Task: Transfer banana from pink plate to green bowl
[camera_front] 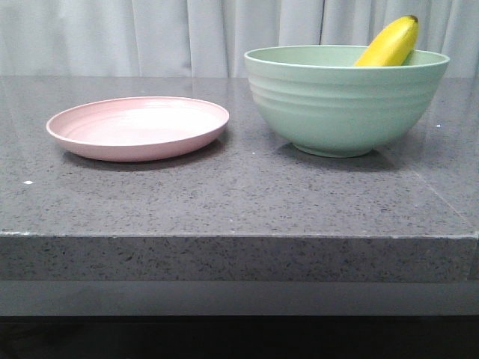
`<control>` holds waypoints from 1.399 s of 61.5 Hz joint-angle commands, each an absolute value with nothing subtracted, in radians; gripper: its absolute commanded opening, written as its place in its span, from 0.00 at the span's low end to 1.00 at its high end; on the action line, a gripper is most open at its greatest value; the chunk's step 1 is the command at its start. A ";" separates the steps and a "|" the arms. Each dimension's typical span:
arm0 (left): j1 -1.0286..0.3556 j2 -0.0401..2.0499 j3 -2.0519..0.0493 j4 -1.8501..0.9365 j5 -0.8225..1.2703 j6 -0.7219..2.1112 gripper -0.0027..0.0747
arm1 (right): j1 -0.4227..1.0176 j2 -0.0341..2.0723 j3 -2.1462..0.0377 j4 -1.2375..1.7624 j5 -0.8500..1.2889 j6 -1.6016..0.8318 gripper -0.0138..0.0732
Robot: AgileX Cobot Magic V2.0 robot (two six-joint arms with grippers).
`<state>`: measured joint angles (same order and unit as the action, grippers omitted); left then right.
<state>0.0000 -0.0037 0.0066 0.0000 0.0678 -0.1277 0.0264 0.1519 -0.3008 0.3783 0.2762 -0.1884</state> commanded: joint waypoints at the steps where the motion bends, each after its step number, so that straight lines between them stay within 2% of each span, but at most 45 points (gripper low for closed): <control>1: 0.000 -0.023 0.012 0.000 -0.018 -0.137 0.01 | -0.010 0.109 -0.274 0.254 0.167 -0.013 0.08; 8: 0.000 -0.023 0.012 0.000 -0.018 -0.137 0.01 | -0.043 0.049 -0.208 0.086 0.123 0.148 0.08; 18: 0.000 -0.023 0.012 0.000 -0.018 -0.137 0.01 | -0.043 -0.036 -0.102 0.057 0.036 0.151 0.08; 31: 0.000 -0.023 0.012 0.000 -0.018 -0.137 0.01 | -0.012 -0.035 0.032 0.024 -0.081 0.147 0.08; 54: 0.000 -0.023 0.012 0.000 -0.018 -0.137 0.01 | 0.012 -0.035 0.027 0.015 -0.039 0.026 0.08; 86: 0.000 -0.023 0.012 0.000 -0.018 -0.137 0.01 | 0.012 -0.033 0.027 0.016 -0.098 0.026 0.08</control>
<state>0.0000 -0.0037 0.0066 0.0000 0.0678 -0.1277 0.0193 -0.0105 0.0258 0.0285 -0.0116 0.0376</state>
